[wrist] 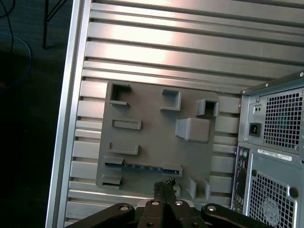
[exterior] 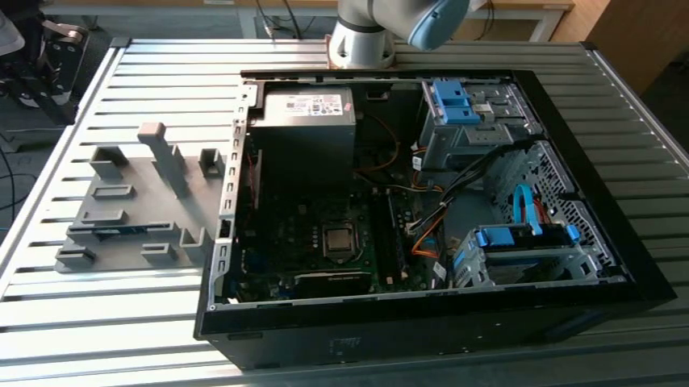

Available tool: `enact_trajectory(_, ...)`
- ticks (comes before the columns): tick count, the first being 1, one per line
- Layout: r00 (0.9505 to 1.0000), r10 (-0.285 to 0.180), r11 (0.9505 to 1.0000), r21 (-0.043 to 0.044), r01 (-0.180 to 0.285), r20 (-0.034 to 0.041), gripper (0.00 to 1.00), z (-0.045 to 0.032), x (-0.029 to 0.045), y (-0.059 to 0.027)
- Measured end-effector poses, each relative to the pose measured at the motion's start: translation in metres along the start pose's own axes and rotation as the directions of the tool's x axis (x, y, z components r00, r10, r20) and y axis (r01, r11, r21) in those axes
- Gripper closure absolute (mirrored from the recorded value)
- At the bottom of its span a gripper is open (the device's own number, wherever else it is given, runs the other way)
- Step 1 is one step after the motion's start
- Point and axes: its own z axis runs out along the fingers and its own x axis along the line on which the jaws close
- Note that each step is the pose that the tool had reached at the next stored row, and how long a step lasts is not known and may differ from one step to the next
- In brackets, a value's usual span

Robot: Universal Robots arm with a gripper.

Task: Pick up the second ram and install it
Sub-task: 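Pick up the second ram and move it above second insertion slot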

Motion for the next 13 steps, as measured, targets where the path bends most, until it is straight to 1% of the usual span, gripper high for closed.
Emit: enact_trajectory(13,0.9981,-0.062,0.9981,-0.0013,0.062,-0.0024,0.89,0.0001,0.0107,0.001)
